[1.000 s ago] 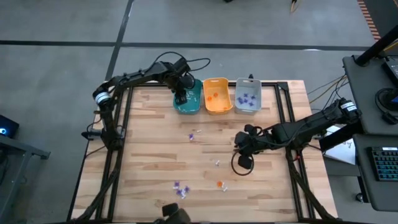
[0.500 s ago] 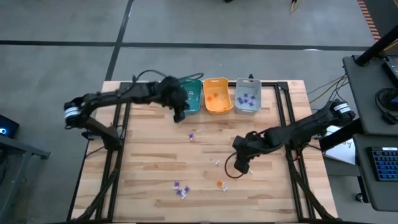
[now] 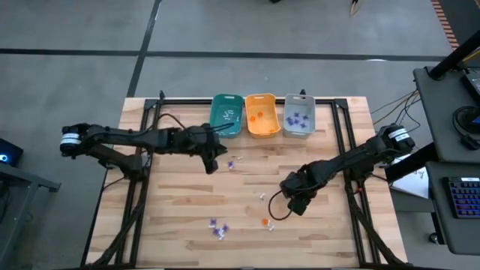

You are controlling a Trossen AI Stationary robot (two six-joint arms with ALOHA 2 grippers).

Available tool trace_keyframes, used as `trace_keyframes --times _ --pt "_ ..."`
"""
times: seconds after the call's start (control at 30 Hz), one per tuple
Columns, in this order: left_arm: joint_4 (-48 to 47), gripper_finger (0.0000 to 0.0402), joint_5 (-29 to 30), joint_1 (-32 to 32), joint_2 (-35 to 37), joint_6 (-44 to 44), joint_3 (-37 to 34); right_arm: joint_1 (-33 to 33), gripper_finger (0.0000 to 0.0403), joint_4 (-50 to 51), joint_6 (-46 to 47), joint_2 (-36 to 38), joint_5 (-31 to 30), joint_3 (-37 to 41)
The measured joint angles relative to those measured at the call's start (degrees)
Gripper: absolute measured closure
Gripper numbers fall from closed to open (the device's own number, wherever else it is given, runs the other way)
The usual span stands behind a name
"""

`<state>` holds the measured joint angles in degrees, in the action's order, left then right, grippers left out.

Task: Sort Halloween decoration
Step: Put the purple spider toy into the gray bin

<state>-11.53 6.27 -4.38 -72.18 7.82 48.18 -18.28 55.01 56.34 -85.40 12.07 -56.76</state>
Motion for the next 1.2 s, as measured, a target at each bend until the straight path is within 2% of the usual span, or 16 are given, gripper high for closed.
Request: trace_keyframes --times 0.17,0.3,0.67,0.87,1.03,1.2 --pt "0.15 0.0362 1.35 2.85 0.08 0.87 0.0 0.04 0.0335 -0.38 -2.16 -2.08 -3.18 -0.3" --pt "0.52 0.0362 1.4 3.91 0.08 1.69 0.0 0.03 0.033 -1.83 -3.42 -3.05 -3.21 -0.3" --pt "0.44 0.0362 2.38 4.59 0.08 2.18 0.0 0.04 0.0245 -4.38 -3.45 -6.35 -4.64 -0.3" --pt "0.64 0.0362 2.4 4.59 0.08 2.18 0.0 0.04 0.0221 -4.75 -4.61 -8.89 -6.88 -0.3" --pt "1.12 0.0362 2.4 4.59 0.08 2.16 0.0 0.05 0.0238 -4.73 -5.91 -10.29 -7.54 -0.28" --pt "1.59 0.0362 2.4 4.59 0.08 2.16 0.0 0.11 0.0292 -4.69 -6.14 -10.32 -7.6 -0.28"
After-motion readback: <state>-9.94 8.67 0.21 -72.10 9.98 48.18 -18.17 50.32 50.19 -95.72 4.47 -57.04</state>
